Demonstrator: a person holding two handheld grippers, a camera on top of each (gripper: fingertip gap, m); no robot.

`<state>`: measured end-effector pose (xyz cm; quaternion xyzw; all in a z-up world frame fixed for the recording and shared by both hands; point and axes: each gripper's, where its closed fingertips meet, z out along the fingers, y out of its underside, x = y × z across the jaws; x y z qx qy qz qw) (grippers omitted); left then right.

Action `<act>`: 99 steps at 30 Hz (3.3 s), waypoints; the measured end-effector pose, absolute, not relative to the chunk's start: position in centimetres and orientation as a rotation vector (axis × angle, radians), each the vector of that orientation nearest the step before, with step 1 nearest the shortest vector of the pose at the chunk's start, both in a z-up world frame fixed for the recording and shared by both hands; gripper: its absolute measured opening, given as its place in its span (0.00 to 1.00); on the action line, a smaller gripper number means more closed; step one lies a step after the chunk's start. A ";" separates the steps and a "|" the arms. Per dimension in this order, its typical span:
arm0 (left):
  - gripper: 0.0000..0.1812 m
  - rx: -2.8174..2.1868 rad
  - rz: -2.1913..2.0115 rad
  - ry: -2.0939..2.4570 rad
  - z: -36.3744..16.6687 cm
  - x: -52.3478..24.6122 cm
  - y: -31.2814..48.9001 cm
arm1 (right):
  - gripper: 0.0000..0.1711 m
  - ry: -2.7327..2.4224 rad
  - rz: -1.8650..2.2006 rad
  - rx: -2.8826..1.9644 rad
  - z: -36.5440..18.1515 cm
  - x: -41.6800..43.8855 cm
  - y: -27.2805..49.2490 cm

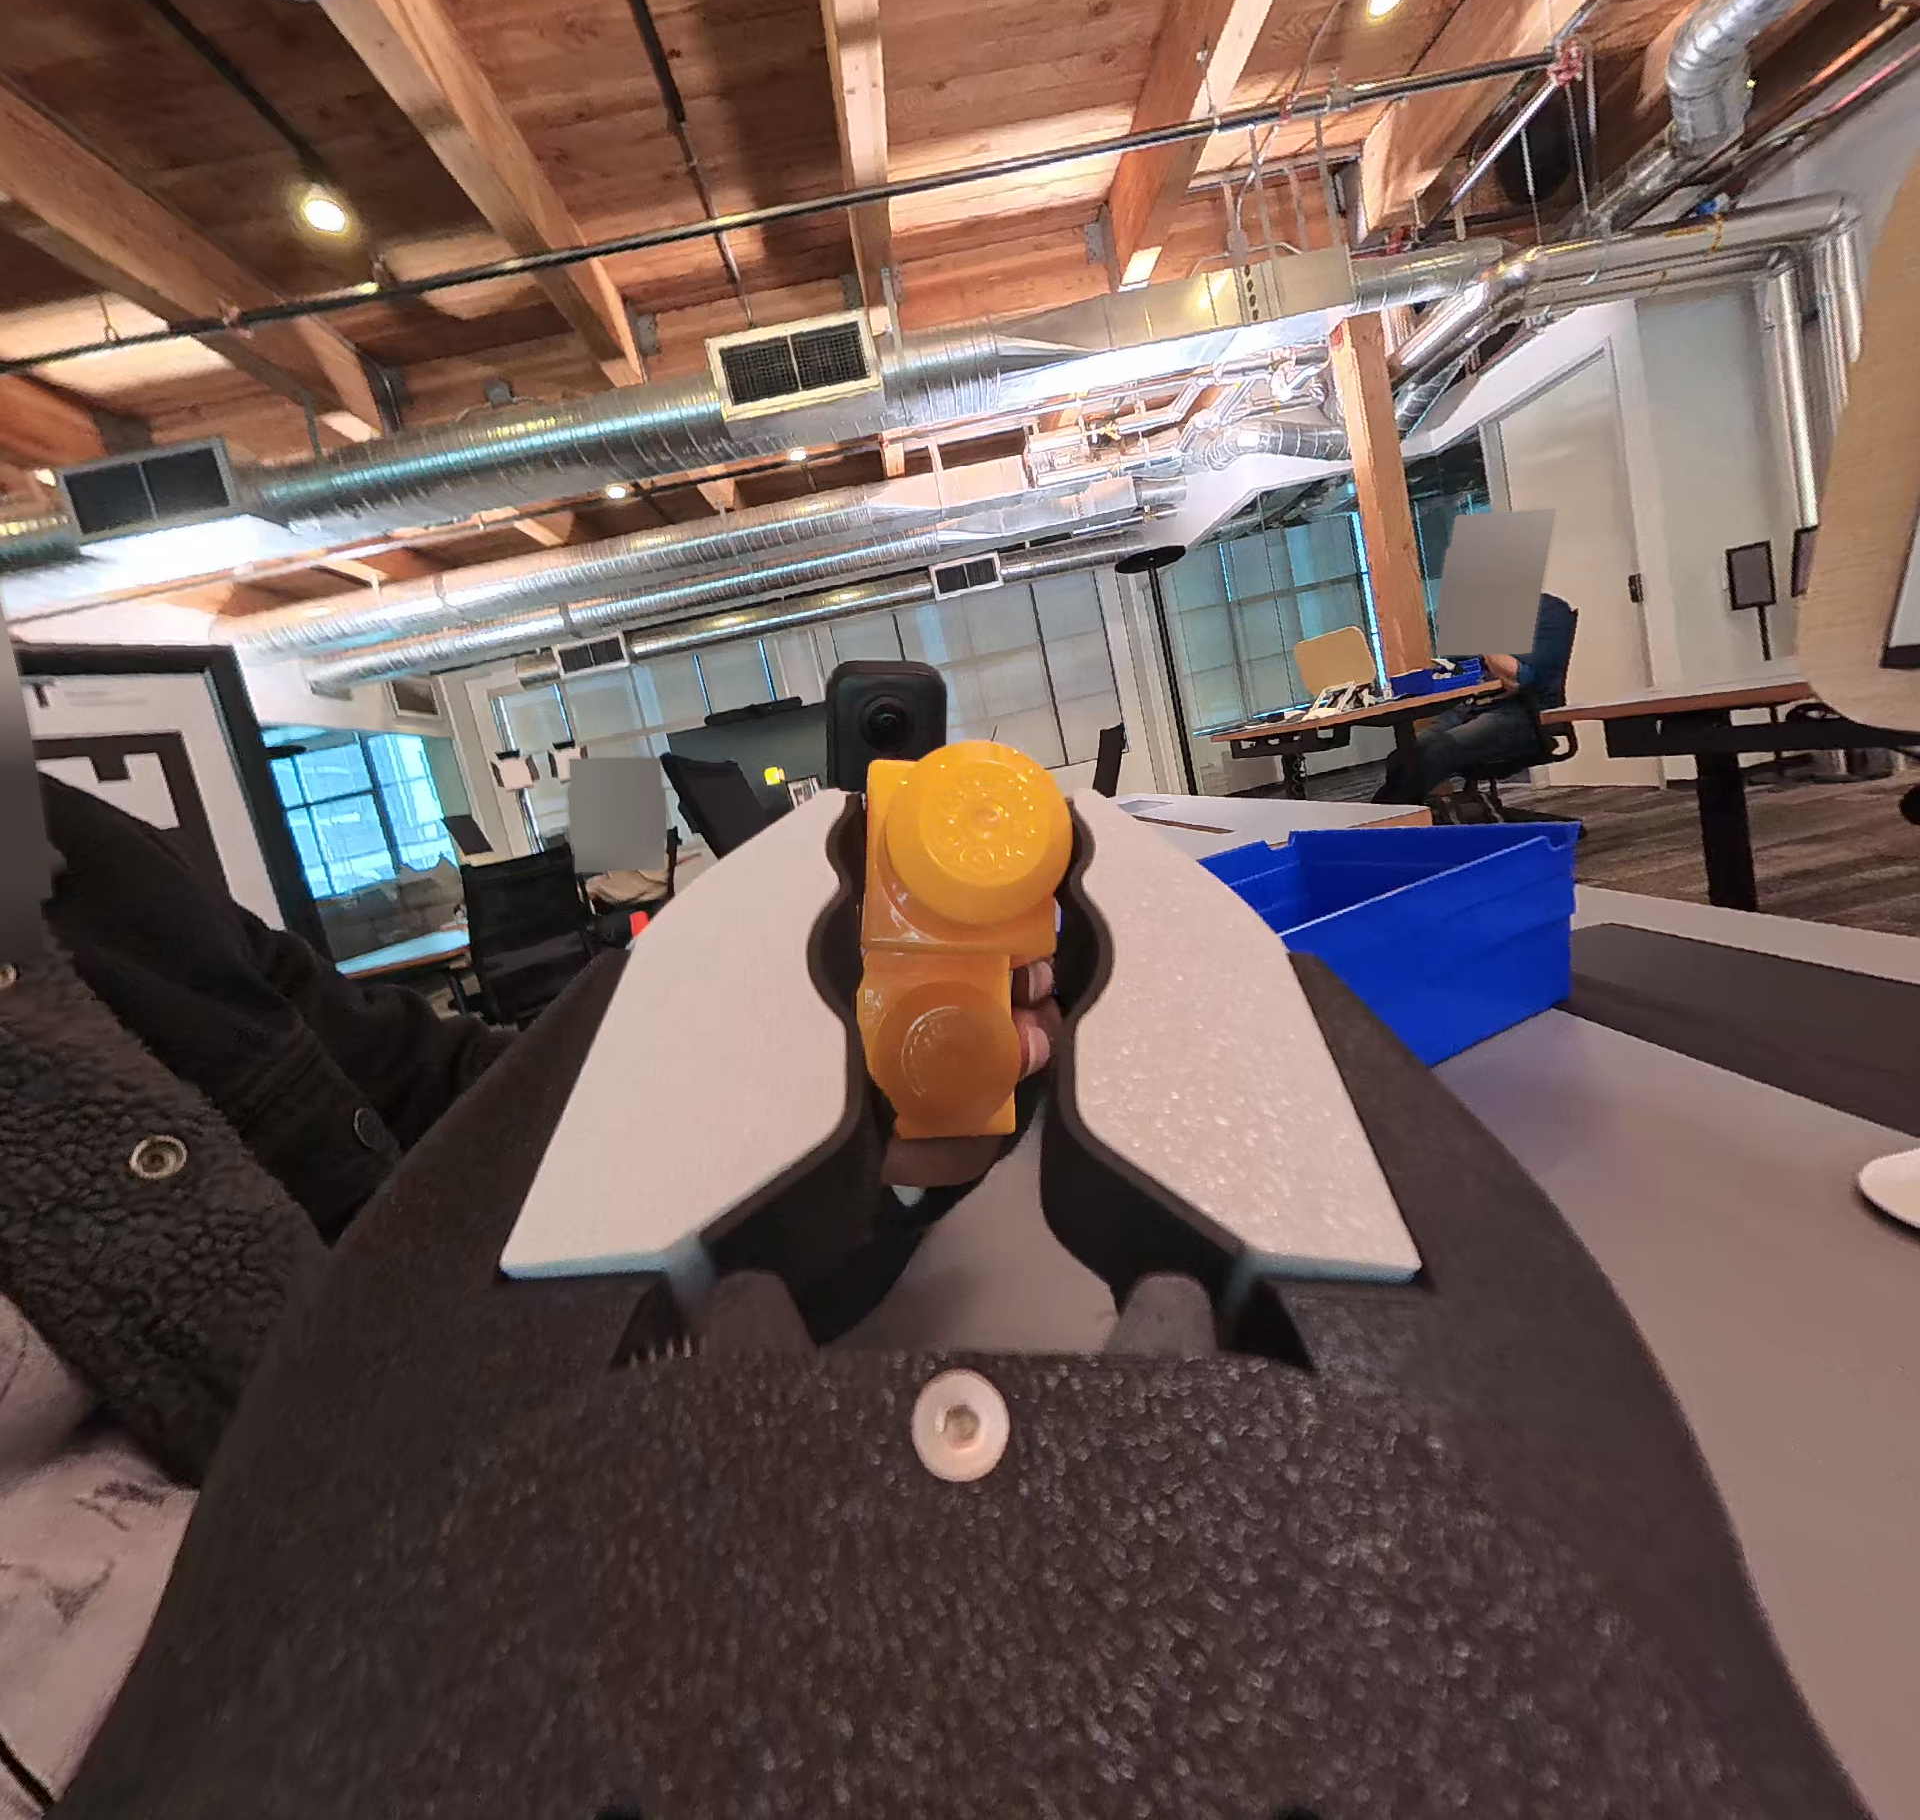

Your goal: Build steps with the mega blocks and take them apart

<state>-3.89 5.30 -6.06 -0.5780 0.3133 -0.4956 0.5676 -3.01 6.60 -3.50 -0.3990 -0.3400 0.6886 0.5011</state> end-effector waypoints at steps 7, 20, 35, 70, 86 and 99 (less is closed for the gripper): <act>0.20 -1.351 -1.191 0.741 -5.9 -3.7 5.0 | 0.20 -0.856 1.643 -0.929 -3.3 -2.8 6.2; 0.20 -1.323 -1.096 0.772 -5.9 -4.1 5.3 | 0.22 -0.927 1.631 -1.025 -3.2 -2.7 6.7; 0.20 -1.371 -1.037 0.986 -8.2 -3.3 4.0 | 0.22 -1.464 1.299 -1.149 -7.1 -0.2 5.5; 0.20 -1.466 -0.848 0.871 -9.0 -4.7 7.1 | 0.18 -1.623 0.070 -2.011 -2.4 27.6 22.4; 0.16 -1.479 -0.802 0.894 -9.5 -4.6 7.2 | 0.18 -1.888 -0.214 -2.387 -14.6 33.5 25.6; 0.15 -1.494 -0.792 0.915 -10.1 -4.3 7.3 | 0.18 -1.955 -0.262 -2.410 -16.3 34.0 27.2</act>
